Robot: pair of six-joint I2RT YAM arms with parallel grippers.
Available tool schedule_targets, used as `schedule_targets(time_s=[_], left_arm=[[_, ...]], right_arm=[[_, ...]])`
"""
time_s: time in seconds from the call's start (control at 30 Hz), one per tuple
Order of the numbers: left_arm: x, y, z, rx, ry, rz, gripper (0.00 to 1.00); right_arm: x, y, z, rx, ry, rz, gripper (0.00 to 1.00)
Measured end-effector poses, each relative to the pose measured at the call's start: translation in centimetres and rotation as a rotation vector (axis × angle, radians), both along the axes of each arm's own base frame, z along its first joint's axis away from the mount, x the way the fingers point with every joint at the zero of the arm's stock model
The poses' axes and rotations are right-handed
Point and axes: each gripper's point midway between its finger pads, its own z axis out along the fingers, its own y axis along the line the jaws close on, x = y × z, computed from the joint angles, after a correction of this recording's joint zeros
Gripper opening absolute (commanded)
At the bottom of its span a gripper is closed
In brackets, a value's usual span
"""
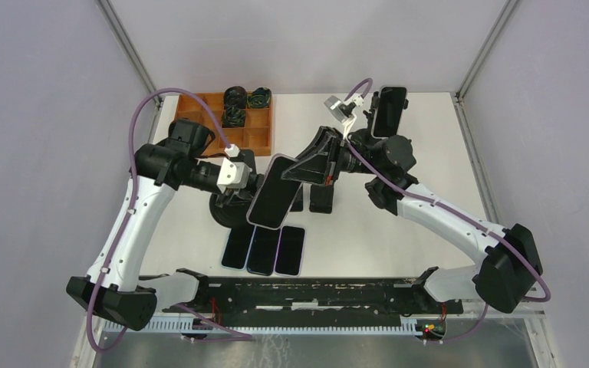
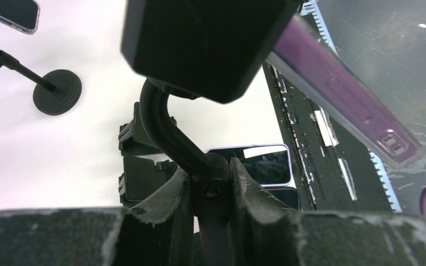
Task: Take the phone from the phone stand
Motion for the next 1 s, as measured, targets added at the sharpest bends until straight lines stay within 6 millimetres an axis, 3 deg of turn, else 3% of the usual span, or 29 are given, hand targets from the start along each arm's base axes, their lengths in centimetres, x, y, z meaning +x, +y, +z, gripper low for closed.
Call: schedule_targets(time_s=[0.23, 0.63, 0.8, 1.0], left_arm=[[1.0, -0.2, -1.2, 0.01, -0.054, -0.01, 0.02], [1.4, -0.5, -1.2, -0.004, -0.089, -0.021, 0.02], [0.4, 0.6, -3.5, 0.069, -0.044, -0.015, 0.02], [-0.5, 2.5, -6.1, 0.202, 0.01, 0.005, 0.02]], right_arm=[[1.3, -0.6, -0.8, -0.032, 0.065, 0.016, 0.0], [2.0, -1.6, -0.3, 0.012, 0.035, -0.013, 0.0], [3.3, -3.9, 2.2, 0.093, -0.036, -0.103, 0.0], [2.7, -7.4, 8.3, 0.262, -0.179, -0.214, 0.0]])
